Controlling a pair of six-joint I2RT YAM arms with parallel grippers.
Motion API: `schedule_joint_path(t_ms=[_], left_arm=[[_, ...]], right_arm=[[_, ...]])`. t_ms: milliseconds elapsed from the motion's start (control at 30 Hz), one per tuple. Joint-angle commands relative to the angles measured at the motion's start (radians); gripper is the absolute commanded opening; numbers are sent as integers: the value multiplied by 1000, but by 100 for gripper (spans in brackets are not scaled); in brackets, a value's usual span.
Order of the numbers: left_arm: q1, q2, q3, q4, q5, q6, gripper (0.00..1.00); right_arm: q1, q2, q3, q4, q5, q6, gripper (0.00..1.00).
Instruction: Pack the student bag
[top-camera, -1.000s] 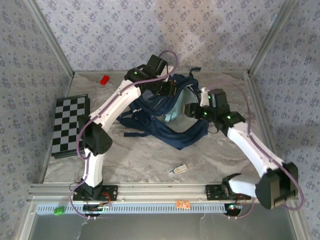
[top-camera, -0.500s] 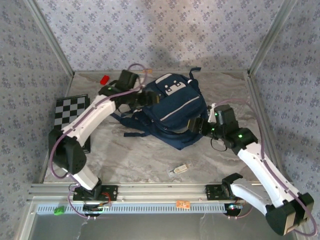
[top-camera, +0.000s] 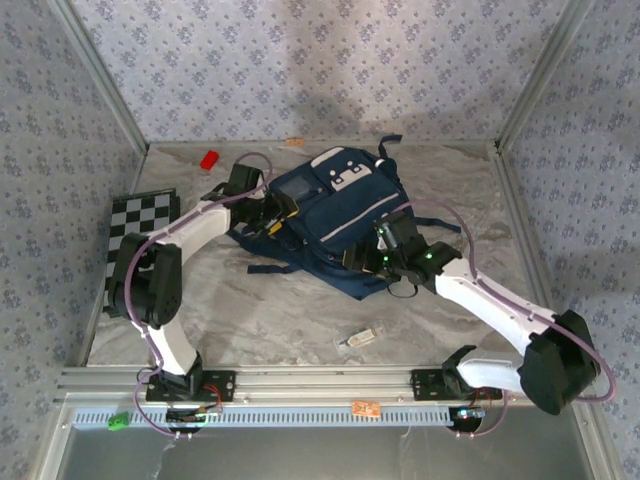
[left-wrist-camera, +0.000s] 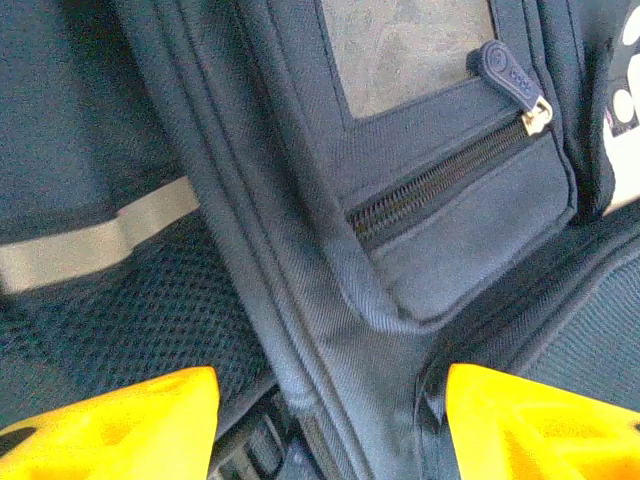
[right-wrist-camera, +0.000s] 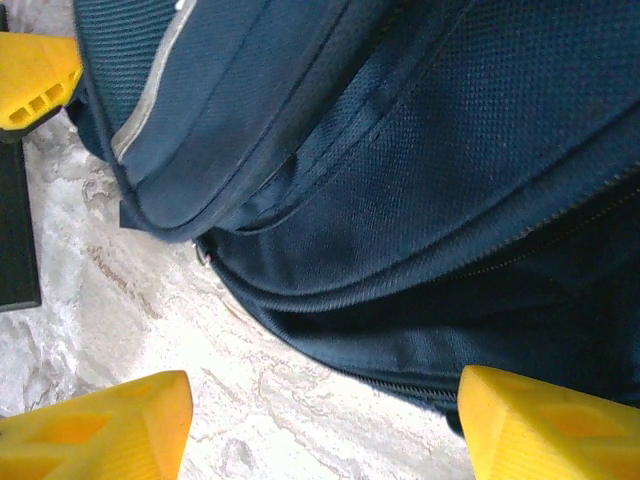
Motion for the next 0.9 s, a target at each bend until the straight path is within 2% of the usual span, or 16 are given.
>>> schedule_joint_path(t_ms=[0, 367, 500, 567, 800, 867], left_arm=[[-7, 32, 20, 68, 27, -41, 59], [-34, 93, 26, 83, 13, -110, 42], [-56, 105, 12, 96, -3, -188, 41], [-62, 98, -20, 148, -12, -233, 35], [-101, 62, -25, 174, -38, -297, 1], [-111, 50, -25, 184, -31, -325, 0]], right_arm=[[8, 30, 35, 42, 37, 32, 72], [-30, 62, 54, 9, 66, 28, 73], [-55, 79, 57, 22, 44, 27, 73], [-71, 91, 64, 20, 43, 22, 73], [-170, 152, 115, 32, 17, -44, 73], [-208, 183, 148, 26, -8, -74, 73]])
